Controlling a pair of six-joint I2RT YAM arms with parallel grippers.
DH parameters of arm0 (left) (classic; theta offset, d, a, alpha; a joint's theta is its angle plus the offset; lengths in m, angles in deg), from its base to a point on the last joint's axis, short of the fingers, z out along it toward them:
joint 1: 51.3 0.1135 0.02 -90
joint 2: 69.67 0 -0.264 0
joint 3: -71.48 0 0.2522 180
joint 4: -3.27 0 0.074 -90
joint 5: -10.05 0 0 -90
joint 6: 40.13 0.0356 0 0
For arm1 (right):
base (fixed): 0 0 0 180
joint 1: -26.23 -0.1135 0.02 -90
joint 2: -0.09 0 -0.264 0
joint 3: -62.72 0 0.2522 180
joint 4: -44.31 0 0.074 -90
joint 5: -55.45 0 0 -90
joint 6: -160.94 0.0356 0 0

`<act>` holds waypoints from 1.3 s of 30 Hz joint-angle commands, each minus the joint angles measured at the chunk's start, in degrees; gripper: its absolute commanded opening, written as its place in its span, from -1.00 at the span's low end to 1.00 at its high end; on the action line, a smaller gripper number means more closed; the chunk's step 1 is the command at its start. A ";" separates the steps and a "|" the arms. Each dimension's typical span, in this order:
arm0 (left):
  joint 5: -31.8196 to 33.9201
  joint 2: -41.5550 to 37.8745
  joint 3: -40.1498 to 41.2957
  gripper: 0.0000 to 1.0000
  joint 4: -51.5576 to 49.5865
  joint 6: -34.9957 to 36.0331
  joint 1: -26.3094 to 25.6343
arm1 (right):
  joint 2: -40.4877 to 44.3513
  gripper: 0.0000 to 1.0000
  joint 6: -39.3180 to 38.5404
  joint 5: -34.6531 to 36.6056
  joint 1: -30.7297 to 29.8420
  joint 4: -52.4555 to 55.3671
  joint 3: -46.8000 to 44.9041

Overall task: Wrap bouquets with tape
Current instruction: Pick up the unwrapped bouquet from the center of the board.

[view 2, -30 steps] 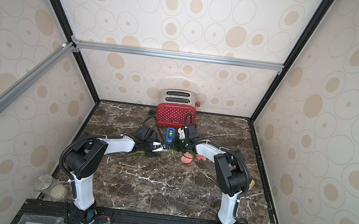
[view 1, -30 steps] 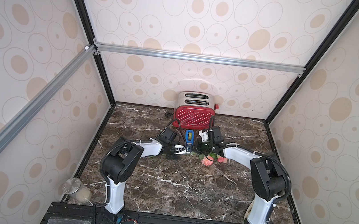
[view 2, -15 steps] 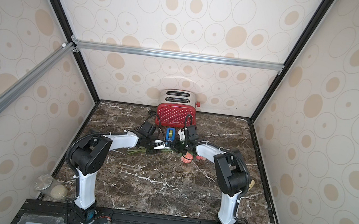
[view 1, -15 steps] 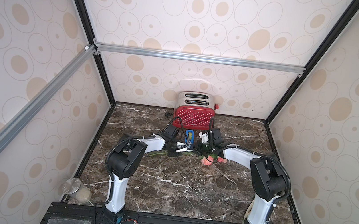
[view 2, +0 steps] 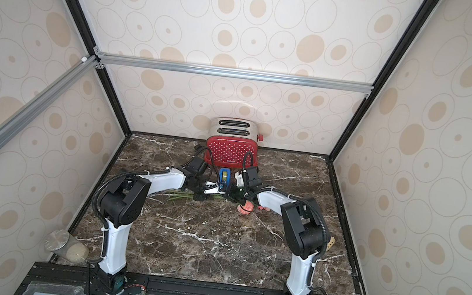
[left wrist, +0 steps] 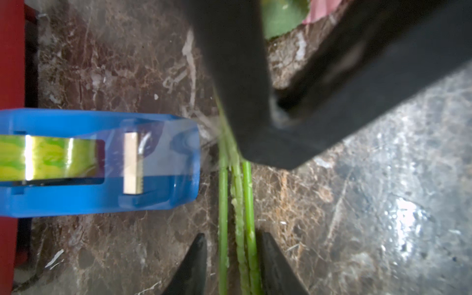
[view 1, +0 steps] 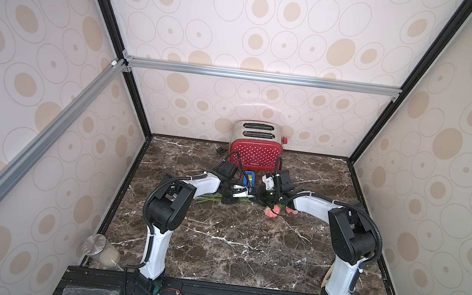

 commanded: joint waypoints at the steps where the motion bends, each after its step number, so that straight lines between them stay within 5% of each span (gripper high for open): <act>1: 1.15 3.26 -0.49 -0.17 -6.80 2.40 0.45 | 2.50 -1.00 0.10 -1.95 -0.96 3.21 -1.33; 17: 2.96 10.05 -9.52 -0.37 -20.34 2.45 0.95 | 3.03 -1.00 0.53 -1.79 -0.97 2.89 -3.94; 27: 0.54 7.86 -7.16 -0.80 -18.02 2.29 0.94 | 2.96 -1.00 1.01 -2.41 -1.28 1.49 -5.09; 39: -5.11 3.54 -4.11 -1.00 -10.55 -3.65 0.94 | 3.98 -1.00 1.70 -1.46 -2.83 0.86 -6.32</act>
